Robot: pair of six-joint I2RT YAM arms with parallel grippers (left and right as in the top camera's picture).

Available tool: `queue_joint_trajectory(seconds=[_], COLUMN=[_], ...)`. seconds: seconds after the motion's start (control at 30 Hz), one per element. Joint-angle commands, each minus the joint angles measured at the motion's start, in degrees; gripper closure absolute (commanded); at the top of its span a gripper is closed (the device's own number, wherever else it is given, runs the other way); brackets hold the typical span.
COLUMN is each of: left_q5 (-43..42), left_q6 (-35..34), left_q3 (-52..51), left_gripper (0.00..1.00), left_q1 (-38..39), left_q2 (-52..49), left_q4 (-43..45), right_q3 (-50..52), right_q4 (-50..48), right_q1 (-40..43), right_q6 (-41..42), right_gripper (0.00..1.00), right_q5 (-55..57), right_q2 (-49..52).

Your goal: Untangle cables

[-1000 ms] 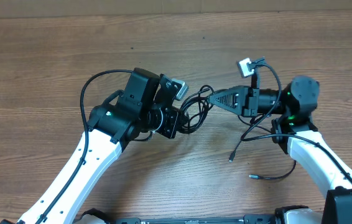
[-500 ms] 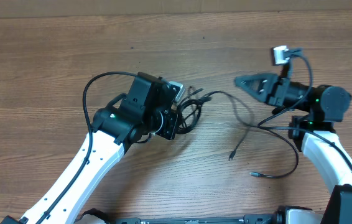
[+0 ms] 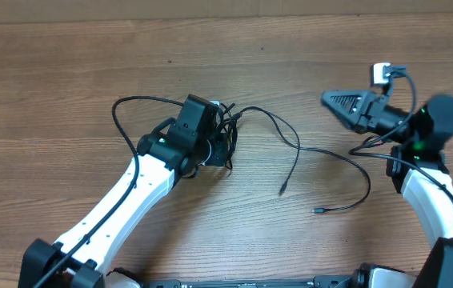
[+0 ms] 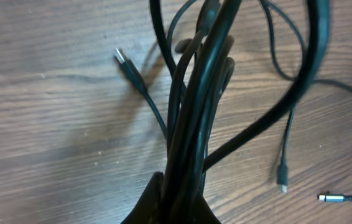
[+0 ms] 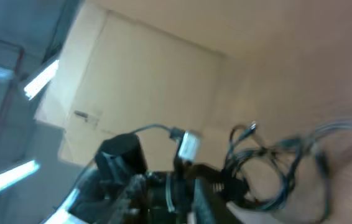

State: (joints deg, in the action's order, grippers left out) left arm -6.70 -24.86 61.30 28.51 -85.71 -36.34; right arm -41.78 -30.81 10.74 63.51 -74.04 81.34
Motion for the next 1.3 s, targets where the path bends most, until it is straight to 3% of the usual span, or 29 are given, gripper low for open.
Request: queue_joint_trajectory(seconds=[0.0,0.17,0.33,0.67,0.9,0.97,1.07,1.1,1.27], left_q5=[-4.6,-12.3,-18.9,-18.9,-18.8,-18.7,-18.0,-17.9,-12.5], left_q6=[-1.3,-1.4,-1.4,-1.8,-1.7,-1.7,-1.7,-1.7,-1.7], left_q3=[-0.2,-0.2,-0.2,-0.2,-0.2,-0.2,-0.2,-0.2,-0.2], left_gripper=[0.96,0.96,0.96,0.96,0.96,0.96,0.96,0.96,0.96], left_q1=[0.1,0.1,0.1,1.1,3.5,4.2,4.5,4.5,4.4], left_q2=[-2.2,-3.8,-3.8,-3.8,-3.8,-3.8,-3.8,-3.8,-3.8], left_q4=[0.4,0.5,0.5,0.2,0.3,0.5,0.4,0.4,-0.4], right_q3=[-0.2,-0.2,-0.2,-0.2,-0.2,-0.2,-0.2,-0.2,-0.2], right_q4=[11.7,30.9,36.8,39.5,39.5,40.0,42.3,43.0,42.5], right_q1=[-3.1,-10.7,-21.1,-35.8,-39.0,-39.4,-39.4,-39.4,-38.8], right_q6=[-15.6,-24.4,-24.1,-6.4,-0.2,1.5,4.1,4.0,1.4], right_gripper=[0.69,0.68,0.62,0.55,0.56,0.62,0.91,0.96,0.96], right_q5=[1.2,9.9,19.8,47.1,53.2,54.0,55.4,55.5,52.3], right_q2=[-0.7,-0.7,-0.7,-0.6,-0.3,0.0,0.3,0.3,-0.4])
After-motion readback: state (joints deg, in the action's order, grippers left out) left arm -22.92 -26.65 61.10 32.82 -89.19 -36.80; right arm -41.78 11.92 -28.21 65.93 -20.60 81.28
